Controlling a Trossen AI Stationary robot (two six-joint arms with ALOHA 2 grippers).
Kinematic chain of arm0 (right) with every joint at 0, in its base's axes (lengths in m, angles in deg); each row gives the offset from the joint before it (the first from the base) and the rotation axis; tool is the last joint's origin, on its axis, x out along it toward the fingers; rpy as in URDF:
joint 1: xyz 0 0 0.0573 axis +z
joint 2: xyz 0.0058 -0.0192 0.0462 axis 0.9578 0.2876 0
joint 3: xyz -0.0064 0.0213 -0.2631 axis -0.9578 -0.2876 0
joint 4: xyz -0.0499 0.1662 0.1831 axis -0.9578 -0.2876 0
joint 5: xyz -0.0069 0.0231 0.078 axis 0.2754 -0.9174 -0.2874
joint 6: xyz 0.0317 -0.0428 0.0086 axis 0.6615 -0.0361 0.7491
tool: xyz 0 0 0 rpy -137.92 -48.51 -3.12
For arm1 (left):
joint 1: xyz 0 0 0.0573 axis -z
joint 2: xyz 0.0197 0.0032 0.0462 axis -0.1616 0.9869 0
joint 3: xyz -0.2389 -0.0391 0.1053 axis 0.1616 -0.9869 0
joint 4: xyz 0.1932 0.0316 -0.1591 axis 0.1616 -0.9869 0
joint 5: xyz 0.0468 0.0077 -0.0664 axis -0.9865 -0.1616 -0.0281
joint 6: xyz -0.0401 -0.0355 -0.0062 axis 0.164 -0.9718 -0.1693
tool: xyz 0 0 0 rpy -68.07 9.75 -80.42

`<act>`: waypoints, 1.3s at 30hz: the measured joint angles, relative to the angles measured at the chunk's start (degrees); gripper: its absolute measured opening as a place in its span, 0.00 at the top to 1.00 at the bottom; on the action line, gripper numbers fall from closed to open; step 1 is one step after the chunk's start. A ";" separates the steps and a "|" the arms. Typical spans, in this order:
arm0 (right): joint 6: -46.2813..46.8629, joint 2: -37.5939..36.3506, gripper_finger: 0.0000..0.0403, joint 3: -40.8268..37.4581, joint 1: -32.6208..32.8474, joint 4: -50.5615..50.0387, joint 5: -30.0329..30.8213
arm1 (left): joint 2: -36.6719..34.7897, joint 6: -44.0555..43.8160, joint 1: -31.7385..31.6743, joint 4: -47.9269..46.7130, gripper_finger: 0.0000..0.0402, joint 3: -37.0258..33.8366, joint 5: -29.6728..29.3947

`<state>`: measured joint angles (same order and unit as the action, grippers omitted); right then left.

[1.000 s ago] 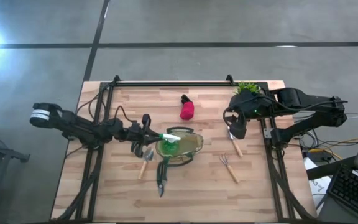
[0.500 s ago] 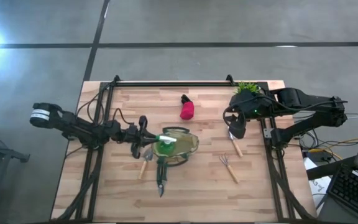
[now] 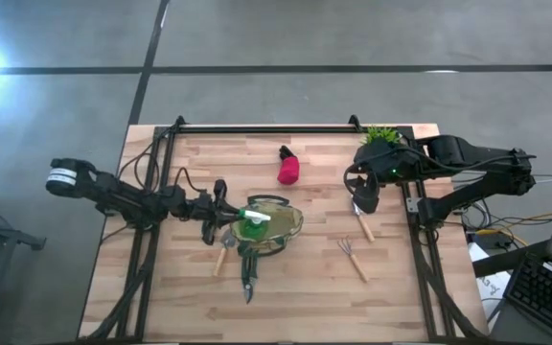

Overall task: Pick & Place Garden tools in Gardening bag
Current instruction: Put the green spray bottle into the white gardening bag

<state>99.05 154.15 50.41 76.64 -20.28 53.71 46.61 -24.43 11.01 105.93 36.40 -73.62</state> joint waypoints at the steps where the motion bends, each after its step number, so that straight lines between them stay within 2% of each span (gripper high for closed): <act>1: 0.11 0.00 0.61 0.00 0.00 -0.17 0.00 | -0.07 -0.05 0.01 -0.10 0.89 -0.04 0.16; 7: 0.12 0.00 0.63 0.00 0.00 -0.55 -0.02 | -0.47 -0.74 0.01 0.02 0.91 -0.57 0.18; 16: 0.12 0.00 0.62 0.00 0.00 -0.88 -0.04 | -0.85 -5.20 0.01 -0.27 0.81 -0.76 0.20; 26: 0.12 0.00 0.63 0.00 0.00 -0.92 -0.04 | -0.87 -5.60 0.01 -2.33 0.79 -0.76 0.10; 31: 0.12 0.00 0.64 0.00 0.00 -0.94 -0.07 | -2.10 -6.35 -0.10 -1.91 0.68 -0.52 -0.38; 36: 0.12 0.00 0.64 0.00 0.00 -0.87 -0.08 | -5.63 -6.94 -0.10 -1.68 0.52 0.97 -1.72; 39: 0.11 0.02 0.63 -1.20 0.00 1.09 -0.07 | -7.54 -7.00 -0.11 -2.22 0.41 2.01 -4.49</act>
<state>99.16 154.17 49.21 76.64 -19.19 53.64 39.07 -31.44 10.90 103.71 38.41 -78.11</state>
